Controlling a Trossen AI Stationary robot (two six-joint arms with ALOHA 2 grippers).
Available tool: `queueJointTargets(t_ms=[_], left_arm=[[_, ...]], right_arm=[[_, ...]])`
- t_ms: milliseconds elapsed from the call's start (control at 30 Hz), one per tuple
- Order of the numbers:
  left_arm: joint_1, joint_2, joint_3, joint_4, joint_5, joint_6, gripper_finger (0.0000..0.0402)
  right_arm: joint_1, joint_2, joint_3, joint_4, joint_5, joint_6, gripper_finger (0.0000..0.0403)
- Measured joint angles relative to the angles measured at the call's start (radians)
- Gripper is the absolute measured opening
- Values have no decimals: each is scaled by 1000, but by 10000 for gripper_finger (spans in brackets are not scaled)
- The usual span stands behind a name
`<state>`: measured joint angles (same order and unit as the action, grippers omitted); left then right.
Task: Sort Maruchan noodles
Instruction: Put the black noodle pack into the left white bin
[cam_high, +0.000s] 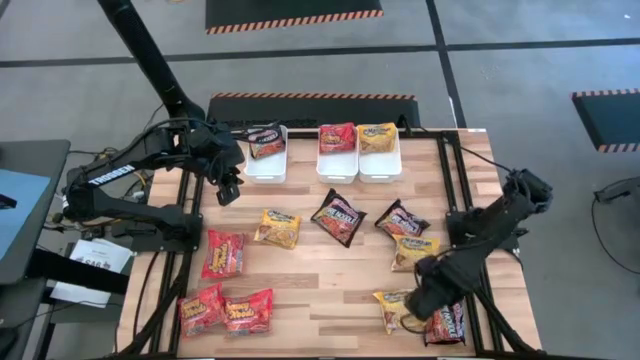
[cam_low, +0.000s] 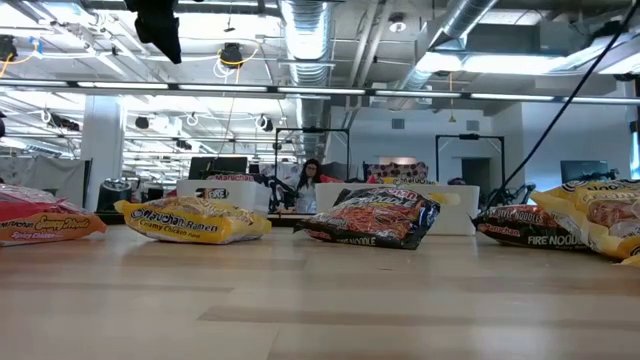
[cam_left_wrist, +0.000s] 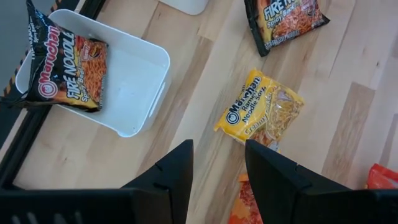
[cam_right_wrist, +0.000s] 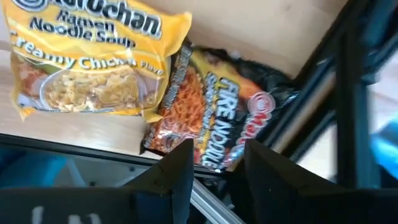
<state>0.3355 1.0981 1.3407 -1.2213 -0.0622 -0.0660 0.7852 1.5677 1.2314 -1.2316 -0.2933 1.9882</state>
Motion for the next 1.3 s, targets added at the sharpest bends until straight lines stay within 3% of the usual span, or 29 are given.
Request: queueJointTargets(t_ms=[267,567,1100,1300], left_arm=[[0,0,0,0,-1,-64,132],[0,0,0,0,-1,-123,132],[0,0,0,1,-1,-141,132],[0,0,0,0,-1,-141,132]], right_arm=[[136,18,-92,164,11,192,167],[205,24,-180,317,12,320,167],[198,18,-349,446,-8,301,165],[164,14,-396,521,-28,300,125]])
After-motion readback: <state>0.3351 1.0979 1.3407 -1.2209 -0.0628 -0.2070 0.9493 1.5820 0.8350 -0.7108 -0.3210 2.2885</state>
